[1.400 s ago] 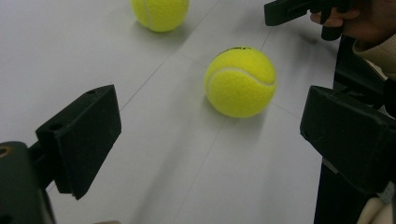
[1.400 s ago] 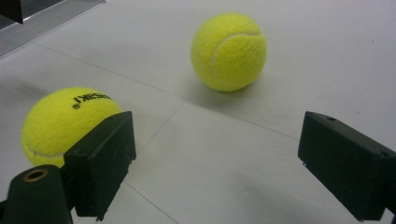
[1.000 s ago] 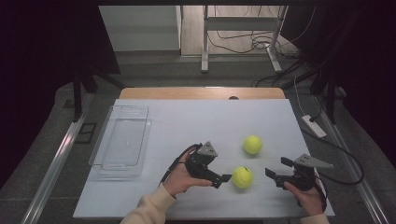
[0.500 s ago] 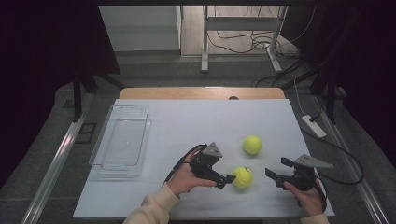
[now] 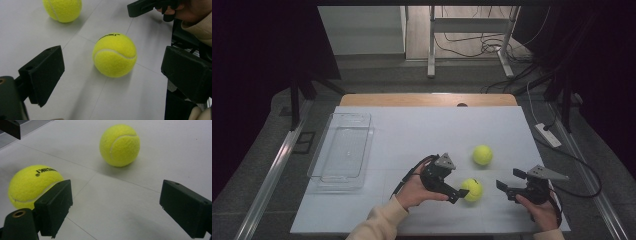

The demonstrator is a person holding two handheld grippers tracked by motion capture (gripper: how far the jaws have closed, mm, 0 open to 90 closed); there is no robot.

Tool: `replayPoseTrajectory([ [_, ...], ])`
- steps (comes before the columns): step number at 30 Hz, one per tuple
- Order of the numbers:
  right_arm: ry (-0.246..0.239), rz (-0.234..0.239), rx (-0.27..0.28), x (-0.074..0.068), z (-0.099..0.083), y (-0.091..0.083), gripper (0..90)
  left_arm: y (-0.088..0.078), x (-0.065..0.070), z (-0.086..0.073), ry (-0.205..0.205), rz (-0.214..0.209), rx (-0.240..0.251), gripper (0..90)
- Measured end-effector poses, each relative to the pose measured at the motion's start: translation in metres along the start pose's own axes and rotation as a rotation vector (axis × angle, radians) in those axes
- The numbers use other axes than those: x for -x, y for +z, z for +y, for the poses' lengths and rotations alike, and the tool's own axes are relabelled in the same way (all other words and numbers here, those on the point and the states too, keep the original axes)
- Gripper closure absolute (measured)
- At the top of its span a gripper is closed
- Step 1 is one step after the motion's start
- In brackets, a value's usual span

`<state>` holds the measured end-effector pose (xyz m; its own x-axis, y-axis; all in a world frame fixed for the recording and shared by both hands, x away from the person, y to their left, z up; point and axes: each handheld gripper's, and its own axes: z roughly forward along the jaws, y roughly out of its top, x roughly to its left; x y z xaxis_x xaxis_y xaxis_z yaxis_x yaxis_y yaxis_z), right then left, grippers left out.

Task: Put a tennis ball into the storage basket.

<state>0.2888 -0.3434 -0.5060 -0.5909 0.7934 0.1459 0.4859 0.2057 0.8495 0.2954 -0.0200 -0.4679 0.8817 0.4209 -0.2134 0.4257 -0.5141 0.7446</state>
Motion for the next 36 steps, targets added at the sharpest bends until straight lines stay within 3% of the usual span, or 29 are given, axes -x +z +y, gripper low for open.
replayPoseTrajectory([
  [22, 0.005, -0.001, -0.002, 0.002, -0.001, 0.001, 11.0, 0.019, 0.004, 0.009, 0.012, -0.019, -0.035, 5.7],
  [36, 0.006, 0.002, -0.004, 0.002, -0.001, 0.002, 11.0, 0.036, 0.003, 0.011, 0.010, -0.020, -0.084, 5.6],
])
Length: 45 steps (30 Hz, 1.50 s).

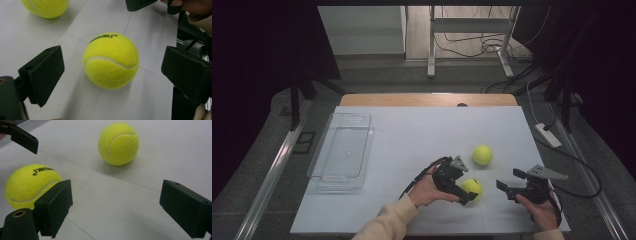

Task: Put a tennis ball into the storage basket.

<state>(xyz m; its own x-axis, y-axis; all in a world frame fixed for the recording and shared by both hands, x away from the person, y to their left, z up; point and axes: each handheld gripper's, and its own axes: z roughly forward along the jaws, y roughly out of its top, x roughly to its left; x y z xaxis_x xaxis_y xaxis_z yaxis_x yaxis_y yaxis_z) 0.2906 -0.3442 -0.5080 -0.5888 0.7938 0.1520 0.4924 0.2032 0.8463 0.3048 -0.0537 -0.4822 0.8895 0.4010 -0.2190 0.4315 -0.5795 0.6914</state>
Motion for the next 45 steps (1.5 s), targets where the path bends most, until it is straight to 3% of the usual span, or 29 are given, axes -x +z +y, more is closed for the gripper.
replayPoseTrajectory([
  [29, 0.002, -0.002, -0.007, 0.001, -0.001, 0.001, 11.0, 0.032, -0.002, 0.003, -0.007, -0.002, -0.071, 4.3],
  [32, 0.001, -0.002, -0.008, 0.001, -0.001, 0.001, 10.9, 0.033, -0.001, 0.003, 0.008, 0.004, -0.073, 6.9],
  [35, 0.001, -0.002, -0.008, 0.001, -0.001, 0.001, 10.9, 0.031, 0.000, 0.003, 0.026, 0.034, -0.051, 16.1],
  [38, 0.002, -0.003, -0.008, 0.001, -0.001, 0.001, 11.0, 0.030, 0.000, 0.003, 0.023, 0.023, -0.032, 26.3],
  [45, 0.001, -0.004, -0.007, 0.001, -0.001, 0.001, 11.0, 0.029, 0.002, 0.003, 0.050, 0.030, -0.039, 28.1],
])
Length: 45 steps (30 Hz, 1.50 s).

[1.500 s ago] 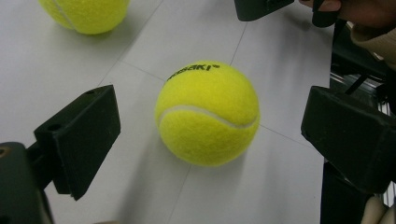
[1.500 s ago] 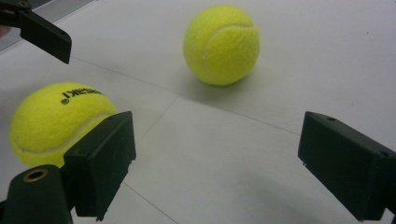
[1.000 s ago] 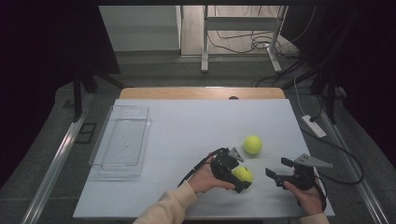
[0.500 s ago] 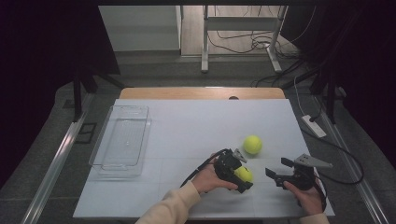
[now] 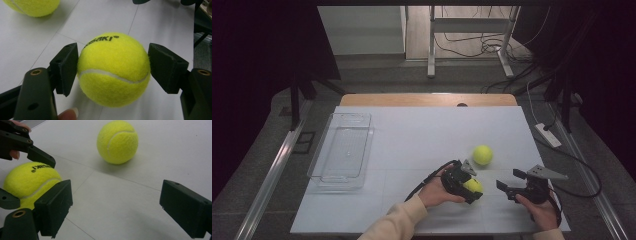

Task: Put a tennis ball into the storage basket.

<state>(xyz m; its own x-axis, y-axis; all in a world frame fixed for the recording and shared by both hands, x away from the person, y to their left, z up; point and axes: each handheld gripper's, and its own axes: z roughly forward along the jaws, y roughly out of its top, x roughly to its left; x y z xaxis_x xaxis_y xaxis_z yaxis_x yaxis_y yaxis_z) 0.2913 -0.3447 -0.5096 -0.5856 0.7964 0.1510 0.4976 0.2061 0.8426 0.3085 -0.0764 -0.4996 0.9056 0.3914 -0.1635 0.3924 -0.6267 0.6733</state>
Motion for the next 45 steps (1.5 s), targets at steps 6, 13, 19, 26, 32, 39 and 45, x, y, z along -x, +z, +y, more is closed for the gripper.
replayPoseTrajectory([
  [6, 0.000, -0.001, 0.000, 0.000, 0.000, 0.000, 11.0, -0.001, 0.001, 0.000, 0.012, 0.000, -0.005, 28.5],
  [13, 0.000, -0.002, 0.001, 0.000, 0.000, 0.000, 10.9, -0.002, 0.002, -0.001, 0.029, 0.012, -0.003, 28.7],
  [19, -0.001, -0.006, 0.004, 0.000, 0.000, -0.001, 11.0, -0.008, 0.001, -0.001, 0.024, 0.012, 0.019, 28.7],
  [26, 0.000, -0.006, 0.004, 0.000, 0.000, -0.001, 10.9, -0.017, -0.001, -0.003, 0.020, 0.015, 0.044, 28.7],
  [32, -0.003, -0.008, 0.003, 0.000, 0.000, 0.000, 11.0, -0.024, -0.003, -0.004, 0.018, 0.021, 0.056, 28.7],
  [39, -0.003, -0.009, 0.002, 0.000, 0.000, 0.000, 10.9, -0.032, -0.005, -0.007, 0.007, 0.029, 0.075, 28.8],
  [45, -0.002, -0.007, 0.004, -0.001, 0.001, 0.000, 10.9, -0.039, -0.007, -0.009, -0.001, 0.028, 0.104, 28.7],
])
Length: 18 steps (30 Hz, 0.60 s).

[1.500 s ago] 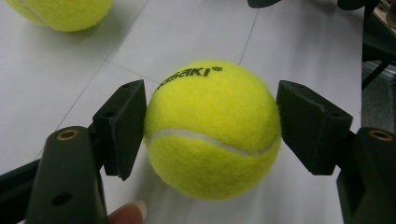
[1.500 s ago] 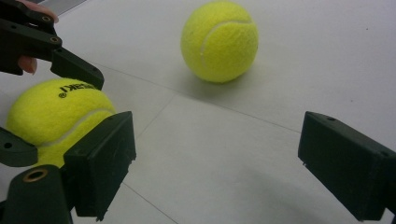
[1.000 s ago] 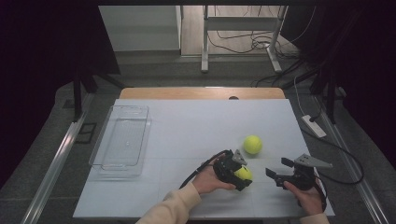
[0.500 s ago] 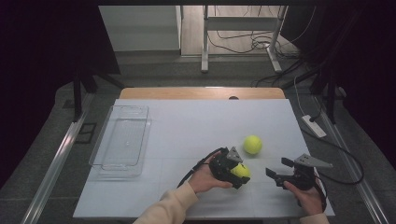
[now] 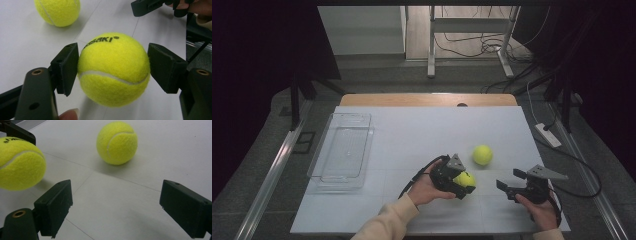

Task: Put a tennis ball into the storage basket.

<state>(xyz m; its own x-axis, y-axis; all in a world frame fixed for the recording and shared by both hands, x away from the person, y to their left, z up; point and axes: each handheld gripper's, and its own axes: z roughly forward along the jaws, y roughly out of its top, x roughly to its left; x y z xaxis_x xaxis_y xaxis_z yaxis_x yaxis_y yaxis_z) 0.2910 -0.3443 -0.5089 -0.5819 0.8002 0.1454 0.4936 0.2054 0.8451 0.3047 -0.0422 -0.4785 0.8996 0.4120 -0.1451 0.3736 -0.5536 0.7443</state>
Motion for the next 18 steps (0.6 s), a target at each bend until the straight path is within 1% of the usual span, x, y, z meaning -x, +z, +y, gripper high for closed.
replayPoseTrajectory([
  [4, -0.001, 0.000, 0.000, 0.000, 0.000, 0.000, 11.0, -0.004, -0.002, -0.001, 0.002, 0.003, 0.007, 28.7],
  [7, 0.000, -0.001, 0.000, 0.000, 0.000, 0.000, 11.0, -0.009, -0.003, -0.002, -0.008, 0.008, 0.022, 28.7],
  [18, 0.001, -0.005, -0.004, -0.001, 0.000, 0.001, 11.0, -0.021, -0.010, -0.007, -0.017, 0.023, 0.046, 28.7],
])
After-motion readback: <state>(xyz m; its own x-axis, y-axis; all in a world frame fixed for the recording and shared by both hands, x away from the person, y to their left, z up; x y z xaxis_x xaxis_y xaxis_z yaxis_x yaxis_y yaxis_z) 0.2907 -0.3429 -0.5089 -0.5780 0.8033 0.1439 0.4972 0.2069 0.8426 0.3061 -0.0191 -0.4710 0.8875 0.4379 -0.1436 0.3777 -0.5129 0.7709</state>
